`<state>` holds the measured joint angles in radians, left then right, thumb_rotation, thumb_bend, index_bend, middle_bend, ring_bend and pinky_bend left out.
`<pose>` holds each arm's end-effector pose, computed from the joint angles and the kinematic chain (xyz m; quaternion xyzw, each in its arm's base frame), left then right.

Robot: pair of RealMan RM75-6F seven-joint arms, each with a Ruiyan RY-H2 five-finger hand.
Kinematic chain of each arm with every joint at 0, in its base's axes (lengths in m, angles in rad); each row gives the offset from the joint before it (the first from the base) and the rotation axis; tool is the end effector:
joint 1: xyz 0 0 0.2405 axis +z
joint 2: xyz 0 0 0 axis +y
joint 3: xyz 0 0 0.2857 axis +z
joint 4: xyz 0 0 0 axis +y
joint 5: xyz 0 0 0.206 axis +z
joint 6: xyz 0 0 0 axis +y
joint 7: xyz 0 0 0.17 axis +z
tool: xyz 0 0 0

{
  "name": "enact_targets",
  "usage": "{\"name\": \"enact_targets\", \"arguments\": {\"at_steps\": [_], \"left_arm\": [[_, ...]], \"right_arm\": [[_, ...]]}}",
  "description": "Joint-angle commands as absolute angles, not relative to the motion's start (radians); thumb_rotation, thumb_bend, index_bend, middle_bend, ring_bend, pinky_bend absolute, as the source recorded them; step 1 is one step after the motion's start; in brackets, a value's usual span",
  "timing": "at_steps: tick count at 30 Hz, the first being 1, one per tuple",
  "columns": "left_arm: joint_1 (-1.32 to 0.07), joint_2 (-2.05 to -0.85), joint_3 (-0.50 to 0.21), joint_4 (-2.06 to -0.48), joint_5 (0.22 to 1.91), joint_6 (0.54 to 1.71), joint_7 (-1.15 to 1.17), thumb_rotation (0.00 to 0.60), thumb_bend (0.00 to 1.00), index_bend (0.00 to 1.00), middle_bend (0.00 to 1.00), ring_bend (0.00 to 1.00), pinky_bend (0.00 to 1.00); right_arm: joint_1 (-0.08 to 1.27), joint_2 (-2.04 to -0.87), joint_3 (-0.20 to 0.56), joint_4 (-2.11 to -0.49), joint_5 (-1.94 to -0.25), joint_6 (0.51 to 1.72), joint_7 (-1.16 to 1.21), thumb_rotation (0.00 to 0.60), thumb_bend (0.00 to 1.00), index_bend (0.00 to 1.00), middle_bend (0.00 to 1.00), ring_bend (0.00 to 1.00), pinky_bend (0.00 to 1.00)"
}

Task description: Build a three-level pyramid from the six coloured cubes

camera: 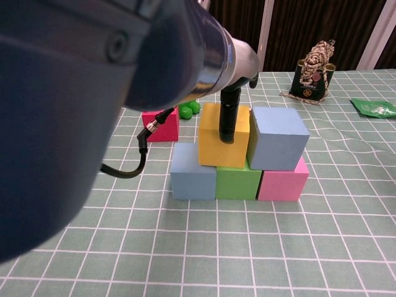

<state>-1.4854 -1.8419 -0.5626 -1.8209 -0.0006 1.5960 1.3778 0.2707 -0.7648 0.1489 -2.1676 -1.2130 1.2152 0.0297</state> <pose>0.0978 0.3416 -0.0603 -0.7895 -0.3135 -0.2176 0.4807 -0.2295 -0.2555 0.2161 0.5697 -0.5145 0.4129 0.4902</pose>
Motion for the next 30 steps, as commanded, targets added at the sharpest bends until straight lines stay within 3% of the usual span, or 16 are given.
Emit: {"name": "enact_targets", "arguments": {"at_steps": [1,10,20,30], "left_arm": [[-1.483,-1.839,-0.565,-1.827,0.001,1.596,1.374,0.600,0.27,0.01,0.21,0.00,0.04],[-1.466,-1.789,-0.587,-1.904,0.019,1.609,1.358,0.600,0.17,0.00,0.13,0.00,0.03],[-1.429,-1.701,-0.600,-1.972,0.028,1.640,1.350,0.600,0.16,0.00,0.13,0.00,0.03],[-1.358,-1.587,-0.559,-2.005,0.075,1.620,1.315,0.600,0.16,0.00,0.13,0.00,0.03]], "right_arm": [[0.270,-0.764,0.149,-2.168,-1.214,1.215,0.031,0.600,0.26,0.00,0.00,0.00,0.00],[0.271,-0.766,0.147,-2.167,-1.215,1.213,0.026,0.600,0.26,0.00,0.00,0.00,0.00],[0.271,-0.771,0.146,-2.167,-1.215,1.217,0.014,0.600,0.26,0.00,0.00,0.00,0.00],[0.272,-0.779,0.144,-2.165,-1.210,1.219,-0.004,0.600,0.26,0.00,0.00,0.00,0.00]]}}
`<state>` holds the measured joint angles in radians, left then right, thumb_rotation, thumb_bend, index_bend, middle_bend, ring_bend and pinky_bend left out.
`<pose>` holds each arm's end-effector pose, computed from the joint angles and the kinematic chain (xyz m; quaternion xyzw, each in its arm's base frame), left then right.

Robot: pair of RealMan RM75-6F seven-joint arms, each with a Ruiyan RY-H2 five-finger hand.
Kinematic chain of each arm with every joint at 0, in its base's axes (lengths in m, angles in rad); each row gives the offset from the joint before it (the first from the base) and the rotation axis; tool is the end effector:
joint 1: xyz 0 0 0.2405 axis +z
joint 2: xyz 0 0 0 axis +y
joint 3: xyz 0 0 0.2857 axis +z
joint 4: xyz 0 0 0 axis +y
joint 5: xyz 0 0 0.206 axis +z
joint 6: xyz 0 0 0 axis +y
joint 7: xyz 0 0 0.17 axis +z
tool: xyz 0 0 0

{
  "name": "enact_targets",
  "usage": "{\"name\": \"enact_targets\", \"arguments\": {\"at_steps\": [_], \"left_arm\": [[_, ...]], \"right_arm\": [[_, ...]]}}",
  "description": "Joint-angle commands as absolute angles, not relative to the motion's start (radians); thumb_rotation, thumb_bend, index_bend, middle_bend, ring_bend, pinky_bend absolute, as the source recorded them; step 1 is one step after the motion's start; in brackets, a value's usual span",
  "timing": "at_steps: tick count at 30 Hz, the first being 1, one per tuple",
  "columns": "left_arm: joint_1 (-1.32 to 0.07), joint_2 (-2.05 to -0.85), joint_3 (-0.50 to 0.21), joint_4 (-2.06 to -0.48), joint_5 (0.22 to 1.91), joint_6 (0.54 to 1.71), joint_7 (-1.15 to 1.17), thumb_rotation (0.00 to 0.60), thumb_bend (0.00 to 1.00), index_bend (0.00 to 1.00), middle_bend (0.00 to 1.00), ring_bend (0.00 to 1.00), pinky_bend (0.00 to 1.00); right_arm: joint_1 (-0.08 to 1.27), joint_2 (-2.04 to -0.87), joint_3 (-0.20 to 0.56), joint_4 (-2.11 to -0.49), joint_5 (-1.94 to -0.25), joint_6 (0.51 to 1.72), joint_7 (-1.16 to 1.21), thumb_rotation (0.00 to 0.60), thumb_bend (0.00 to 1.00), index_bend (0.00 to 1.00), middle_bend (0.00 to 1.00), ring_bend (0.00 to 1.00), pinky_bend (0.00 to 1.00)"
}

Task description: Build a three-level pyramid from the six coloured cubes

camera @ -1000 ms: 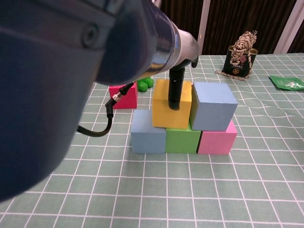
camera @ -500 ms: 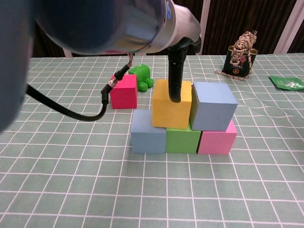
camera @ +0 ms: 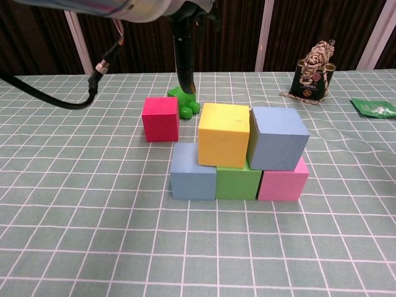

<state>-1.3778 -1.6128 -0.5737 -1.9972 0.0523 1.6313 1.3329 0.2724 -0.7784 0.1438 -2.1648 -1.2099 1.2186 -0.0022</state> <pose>0.0724 0.3709 0.0219 -0.7440 -0.3191 -0.2632 0.5248 -0.2308 -0.2552 0.2124 0.5752 -0.5096 0.4062 0.4945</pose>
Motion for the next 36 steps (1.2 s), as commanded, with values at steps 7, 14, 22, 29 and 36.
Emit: {"name": "enact_targets", "arguments": {"at_steps": [7,14,22,29,36], "left_arm": [[-1.312,-1.503,-0.469,-2.007,0.212,1.564,1.282,0.600,0.16,0.00,0.13,0.00,0.03],[-1.277,-1.454,-0.423,-1.958,0.232,1.493,1.248,0.600,0.16,0.00,0.13,0.00,0.03],[-1.258,-1.444,-0.390,-1.809,0.216,1.350,1.196,0.600,0.16,0.00,0.08,0.00,0.03],[-1.260,-1.468,-0.364,-1.654,0.202,1.229,1.159,0.600,0.16,0.00,0.08,0.00,0.03],[-1.282,-1.508,-0.352,-1.527,0.161,1.133,1.154,0.600,0.16,0.00,0.08,0.00,0.03]], "right_arm": [[0.271,-0.781,0.142,-2.166,-1.212,1.224,-0.013,0.600,0.26,0.00,0.00,0.00,0.00],[0.274,-0.789,0.140,-2.162,-1.204,1.222,-0.032,0.600,0.26,0.00,0.00,0.00,0.00],[0.278,-0.794,0.140,-2.163,-1.195,1.221,-0.044,0.600,0.26,0.00,0.00,0.00,0.00],[0.282,-0.799,0.141,-2.162,-1.186,1.212,-0.042,0.600,0.26,0.00,0.00,0.00,0.00],[0.290,-0.807,0.140,-2.153,-1.176,1.194,-0.037,0.600,0.26,0.00,0.00,0.00,0.00]]}}
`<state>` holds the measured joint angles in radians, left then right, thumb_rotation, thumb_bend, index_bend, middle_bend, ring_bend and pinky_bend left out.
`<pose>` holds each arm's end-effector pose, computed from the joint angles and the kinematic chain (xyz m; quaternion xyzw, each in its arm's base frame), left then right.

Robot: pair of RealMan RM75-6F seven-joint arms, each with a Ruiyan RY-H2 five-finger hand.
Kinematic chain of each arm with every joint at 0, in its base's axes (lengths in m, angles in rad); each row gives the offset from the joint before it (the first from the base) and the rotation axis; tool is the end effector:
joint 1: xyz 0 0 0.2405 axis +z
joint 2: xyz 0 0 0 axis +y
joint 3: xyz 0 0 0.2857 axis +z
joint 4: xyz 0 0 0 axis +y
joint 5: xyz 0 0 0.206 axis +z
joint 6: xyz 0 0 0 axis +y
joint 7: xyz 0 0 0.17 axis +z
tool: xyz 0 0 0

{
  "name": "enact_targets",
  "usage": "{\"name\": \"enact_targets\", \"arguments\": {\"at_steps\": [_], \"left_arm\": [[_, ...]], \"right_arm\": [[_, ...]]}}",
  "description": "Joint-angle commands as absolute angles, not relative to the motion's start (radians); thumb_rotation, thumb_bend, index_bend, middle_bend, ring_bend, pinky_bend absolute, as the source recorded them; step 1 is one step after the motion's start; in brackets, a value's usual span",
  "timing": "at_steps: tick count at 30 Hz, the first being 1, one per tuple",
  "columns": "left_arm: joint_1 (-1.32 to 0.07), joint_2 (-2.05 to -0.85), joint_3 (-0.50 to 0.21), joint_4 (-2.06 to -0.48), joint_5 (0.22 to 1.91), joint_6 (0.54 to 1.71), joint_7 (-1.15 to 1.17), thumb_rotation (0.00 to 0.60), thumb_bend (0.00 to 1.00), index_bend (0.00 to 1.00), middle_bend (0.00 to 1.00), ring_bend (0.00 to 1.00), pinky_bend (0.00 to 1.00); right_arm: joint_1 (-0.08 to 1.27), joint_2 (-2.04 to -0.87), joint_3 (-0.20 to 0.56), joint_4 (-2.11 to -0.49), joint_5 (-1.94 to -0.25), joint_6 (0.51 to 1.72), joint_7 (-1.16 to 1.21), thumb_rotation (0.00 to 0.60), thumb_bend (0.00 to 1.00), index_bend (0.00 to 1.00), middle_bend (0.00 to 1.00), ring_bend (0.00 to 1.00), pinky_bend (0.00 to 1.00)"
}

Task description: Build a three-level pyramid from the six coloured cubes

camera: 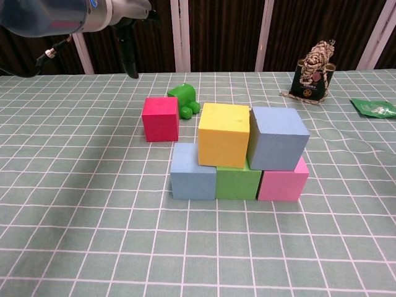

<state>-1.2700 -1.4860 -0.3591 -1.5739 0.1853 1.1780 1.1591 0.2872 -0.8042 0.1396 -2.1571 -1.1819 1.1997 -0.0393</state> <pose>-0.0188 0.4740 0.0345 -0.7278 -0.2863 -0.2319 0.5784 -0.2336 -0.2575 0.2026 0.5809 -0.5141 0.3930 0.4938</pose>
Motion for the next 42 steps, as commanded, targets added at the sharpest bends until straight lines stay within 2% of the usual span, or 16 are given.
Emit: {"name": "enact_targets", "arguments": {"at_steps": [1,12,38,42], "left_arm": [[-1.286,-1.514,-0.352,-1.510,0.151,1.113,1.152,0.600,0.16,0.00,0.09,0.00,0.03],[-1.326,-1.587,-0.312,-1.389,0.087,1.047,1.185,0.600,0.16,0.00,0.24,0.00,0.03],[-1.327,-1.681,-0.275,-1.271,0.082,0.978,1.153,0.600,0.16,0.00,0.22,0.00,0.03],[-1.327,-1.700,-0.274,-1.254,0.104,0.971,1.136,0.600,0.21,0.00,0.24,0.00,0.03]], "right_arm": [[0.292,-0.809,0.140,-2.150,-1.170,1.189,-0.036,0.600,0.26,0.00,0.00,0.00,0.00],[0.299,-0.812,0.141,-2.139,-1.152,1.171,-0.023,0.600,0.26,0.00,0.00,0.00,0.00],[0.305,-0.817,0.135,-2.133,-1.141,1.152,-0.019,0.600,0.26,0.00,0.00,0.00,0.00],[0.306,-0.817,0.134,-2.134,-1.142,1.150,-0.018,0.600,0.26,0.00,0.00,0.00,0.00]]}}
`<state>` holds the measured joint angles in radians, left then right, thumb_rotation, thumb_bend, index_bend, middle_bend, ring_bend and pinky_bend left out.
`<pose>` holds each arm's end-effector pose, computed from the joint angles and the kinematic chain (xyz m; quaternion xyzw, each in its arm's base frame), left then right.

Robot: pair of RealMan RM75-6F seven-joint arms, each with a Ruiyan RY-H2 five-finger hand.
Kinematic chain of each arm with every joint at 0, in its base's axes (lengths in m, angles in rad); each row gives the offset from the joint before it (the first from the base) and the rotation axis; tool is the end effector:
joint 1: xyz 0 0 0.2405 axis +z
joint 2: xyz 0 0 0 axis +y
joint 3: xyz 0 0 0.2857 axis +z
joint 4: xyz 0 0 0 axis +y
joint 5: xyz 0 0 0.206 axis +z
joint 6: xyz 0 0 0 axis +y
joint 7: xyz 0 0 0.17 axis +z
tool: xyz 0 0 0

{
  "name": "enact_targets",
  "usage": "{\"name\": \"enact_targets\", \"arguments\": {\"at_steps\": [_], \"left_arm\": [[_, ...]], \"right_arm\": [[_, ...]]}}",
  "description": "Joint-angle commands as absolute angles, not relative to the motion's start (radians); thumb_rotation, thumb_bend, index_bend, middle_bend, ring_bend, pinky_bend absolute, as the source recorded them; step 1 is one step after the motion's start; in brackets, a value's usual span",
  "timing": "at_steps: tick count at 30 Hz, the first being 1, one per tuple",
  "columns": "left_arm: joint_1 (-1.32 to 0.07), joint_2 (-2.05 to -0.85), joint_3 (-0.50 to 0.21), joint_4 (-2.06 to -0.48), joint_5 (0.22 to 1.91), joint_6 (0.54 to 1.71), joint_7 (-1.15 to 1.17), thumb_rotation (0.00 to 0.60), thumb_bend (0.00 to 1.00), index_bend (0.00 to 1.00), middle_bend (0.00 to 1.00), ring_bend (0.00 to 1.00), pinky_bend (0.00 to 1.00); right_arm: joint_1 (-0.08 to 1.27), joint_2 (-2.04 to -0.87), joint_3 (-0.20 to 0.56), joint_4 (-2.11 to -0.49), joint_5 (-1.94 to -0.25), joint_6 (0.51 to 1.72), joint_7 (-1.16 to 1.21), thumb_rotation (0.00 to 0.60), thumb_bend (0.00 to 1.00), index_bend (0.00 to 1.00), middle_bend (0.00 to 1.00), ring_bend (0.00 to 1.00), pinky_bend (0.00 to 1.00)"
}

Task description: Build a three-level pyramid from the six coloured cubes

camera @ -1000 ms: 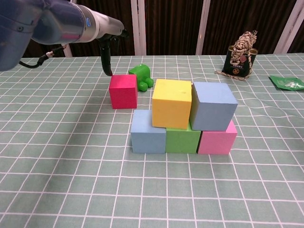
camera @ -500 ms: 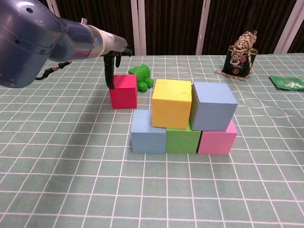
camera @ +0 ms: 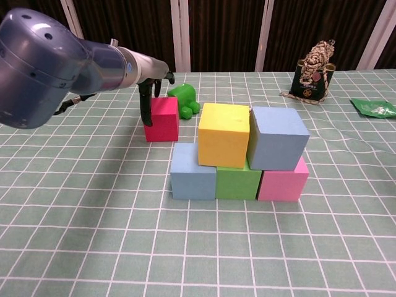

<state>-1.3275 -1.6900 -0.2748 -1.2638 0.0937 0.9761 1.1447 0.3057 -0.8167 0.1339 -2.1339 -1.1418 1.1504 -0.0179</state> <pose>-0.0387 0.4841 -0.0506 -0.7642 -0.3139 -0.1721 0.5366 -0.2422 -0.2605 0.1935 0.5772 -0.5376 0.3783 0.4845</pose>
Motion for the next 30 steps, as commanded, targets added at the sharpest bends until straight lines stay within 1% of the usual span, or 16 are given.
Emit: {"name": "enact_targets", "arguments": {"at_steps": [1,2,5,10,15,18,22,27,30], "left_arm": [[-1.327,-1.704,-0.274,-1.252,0.106,0.969,1.133,0.600,0.24,0.00,0.26,0.00,0.03],[-1.327,-1.708,-0.274,-1.249,0.109,0.967,1.130,0.600,0.27,0.00,0.28,0.00,0.03],[-1.326,-1.716,-0.271,-1.246,0.114,0.965,1.125,0.600,0.32,0.01,0.35,0.00,0.03],[-1.323,-1.721,-0.271,-1.243,0.137,0.976,1.111,0.600,0.34,0.02,0.40,0.00,0.03],[-1.317,-1.708,-0.282,-1.269,0.176,0.997,1.084,0.600,0.34,0.03,0.39,0.00,0.03],[-1.319,-1.672,-0.300,-1.325,0.186,1.020,1.082,0.600,0.34,0.03,0.38,0.00,0.03],[-1.338,-1.609,-0.321,-1.422,0.159,1.058,1.131,0.600,0.34,0.02,0.38,0.00,0.03],[-1.371,-1.531,-0.370,-1.546,0.113,1.116,1.176,0.600,0.34,0.02,0.38,0.00,0.03],[-1.393,-1.492,-0.417,-1.619,0.064,1.152,1.187,0.600,0.34,0.02,0.38,0.00,0.03]], "right_arm": [[0.306,-0.816,0.134,-2.135,-1.143,1.150,-0.018,0.600,0.26,0.00,0.00,0.00,0.00],[0.305,-0.816,0.134,-2.135,-1.143,1.151,-0.017,0.600,0.26,0.00,0.00,0.00,0.00],[0.305,-0.815,0.134,-2.135,-1.145,1.152,-0.014,0.600,0.26,0.00,0.00,0.00,0.00],[0.304,-0.813,0.134,-2.138,-1.149,1.152,-0.011,0.600,0.26,0.00,0.00,0.00,0.00],[0.303,-0.812,0.132,-2.142,-1.155,1.153,-0.010,0.600,0.26,0.00,0.00,0.00,0.00],[0.303,-0.811,0.131,-2.144,-1.157,1.152,-0.011,0.600,0.26,0.00,0.00,0.00,0.00],[0.303,-0.810,0.129,-2.147,-1.161,1.150,-0.009,0.600,0.26,0.00,0.00,0.00,0.00],[0.301,-0.806,0.130,-2.157,-1.175,1.157,-0.006,0.600,0.26,0.00,0.00,0.00,0.00],[0.298,-0.802,0.130,-2.162,-1.181,1.161,0.000,0.600,0.26,0.00,0.00,0.00,0.00]]}}
